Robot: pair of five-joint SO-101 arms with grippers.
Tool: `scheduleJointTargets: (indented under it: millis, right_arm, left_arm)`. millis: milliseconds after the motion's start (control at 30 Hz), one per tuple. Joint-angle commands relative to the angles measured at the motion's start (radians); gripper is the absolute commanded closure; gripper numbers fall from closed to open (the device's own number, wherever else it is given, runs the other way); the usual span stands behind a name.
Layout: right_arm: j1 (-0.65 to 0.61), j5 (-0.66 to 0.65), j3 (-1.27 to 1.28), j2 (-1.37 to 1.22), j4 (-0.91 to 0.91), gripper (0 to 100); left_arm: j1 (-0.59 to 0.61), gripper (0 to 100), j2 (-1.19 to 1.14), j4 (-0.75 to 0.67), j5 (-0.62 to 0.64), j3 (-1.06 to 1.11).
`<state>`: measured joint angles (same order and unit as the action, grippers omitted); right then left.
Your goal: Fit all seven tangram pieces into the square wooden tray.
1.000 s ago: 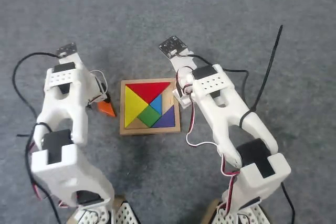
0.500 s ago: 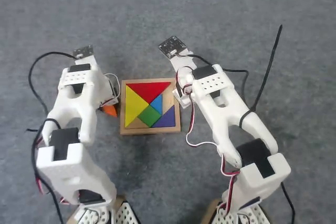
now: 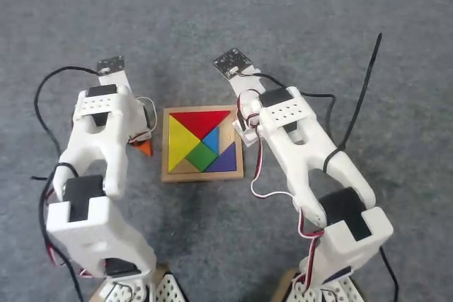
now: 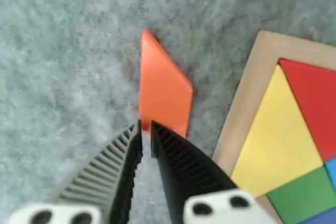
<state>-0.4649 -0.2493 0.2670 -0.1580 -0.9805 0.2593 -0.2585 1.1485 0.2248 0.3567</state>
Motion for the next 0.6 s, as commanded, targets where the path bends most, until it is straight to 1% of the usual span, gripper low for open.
scheduleJointTargets:
  millis: [0, 67, 200, 400, 567]
  right_arm:
    - [0.01, 0.009, -0.003, 0.076, 0.015, 99.0]
    - [0.01, 0.009, -0.003, 0.077, 0.015, 99.0]
    - [0.01, 0.009, -0.003, 0.077, 0.015, 99.0]
    - [0.015, 0.009, -0.003, 0.079, 0.015, 99.0]
    - [0.016, 0.009, -0.003, 0.079, 0.015, 99.0]
  left_arm:
    - [0.005, 96, 0.012, 0.003, -0.049, -0.033]
    - [0.005, 94, 0.014, 0.011, -0.091, -0.054]
    - [0.002, 83, 0.011, 0.057, -0.216, -0.131]
    - [0.005, 82, -0.098, 0.034, -0.354, -0.154]
    - [0.006, 83, -0.166, 0.115, -0.37, -0.245]
